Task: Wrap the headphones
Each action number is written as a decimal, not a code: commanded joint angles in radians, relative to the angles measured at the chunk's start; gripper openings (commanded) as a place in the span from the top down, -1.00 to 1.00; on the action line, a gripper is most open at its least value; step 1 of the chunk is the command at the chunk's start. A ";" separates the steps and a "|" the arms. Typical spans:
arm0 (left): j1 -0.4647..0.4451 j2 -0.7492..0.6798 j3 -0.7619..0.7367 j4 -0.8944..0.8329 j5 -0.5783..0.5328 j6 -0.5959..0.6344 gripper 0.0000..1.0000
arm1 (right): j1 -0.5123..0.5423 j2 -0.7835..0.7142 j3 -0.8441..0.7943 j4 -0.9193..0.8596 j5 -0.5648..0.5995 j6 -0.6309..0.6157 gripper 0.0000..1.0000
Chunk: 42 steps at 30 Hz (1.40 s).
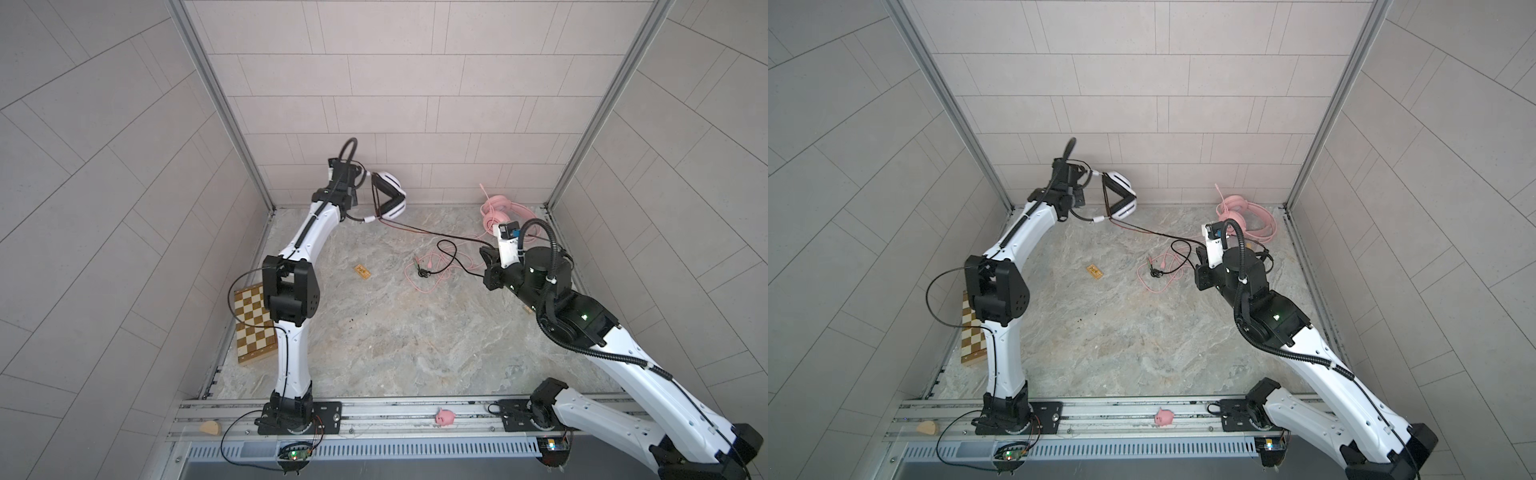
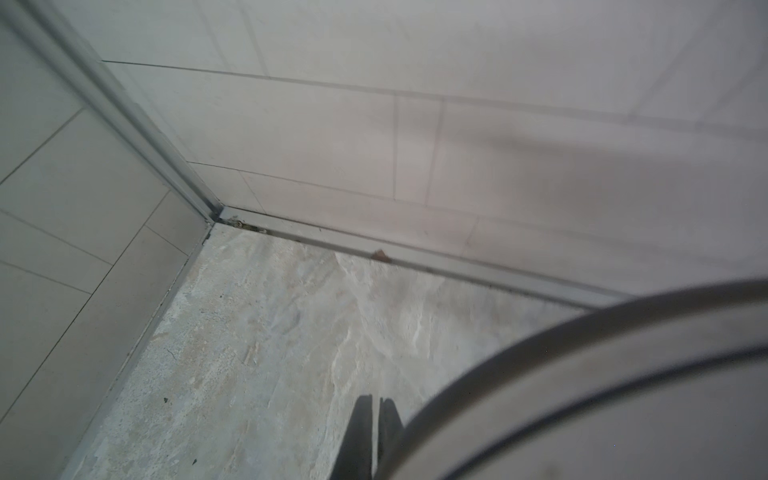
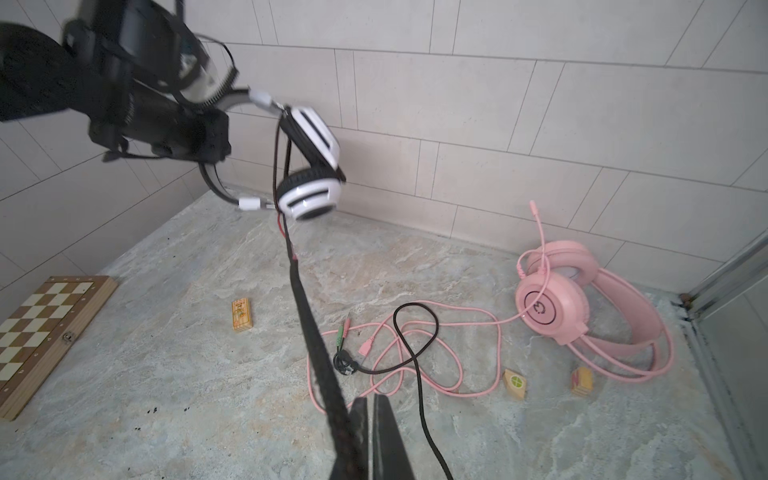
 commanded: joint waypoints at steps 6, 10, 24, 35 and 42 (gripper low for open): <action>-0.150 -0.002 0.066 -0.165 -0.027 0.312 1.00 | -0.086 0.014 0.110 -0.006 0.053 -0.054 1.00; -0.215 -0.014 0.037 -0.253 0.020 0.358 1.00 | -0.182 0.052 0.126 0.062 -0.027 -0.020 1.00; -0.408 -0.212 -0.149 -0.544 0.210 0.389 1.00 | -0.501 0.282 0.190 0.176 -0.283 0.088 1.00; -0.403 -0.498 -0.484 -0.253 0.404 0.392 1.00 | -0.520 0.406 0.062 0.214 -0.294 0.102 1.00; -0.395 -0.558 -0.524 -0.208 0.474 0.378 1.00 | -0.523 0.473 -0.072 0.271 -0.360 0.128 1.00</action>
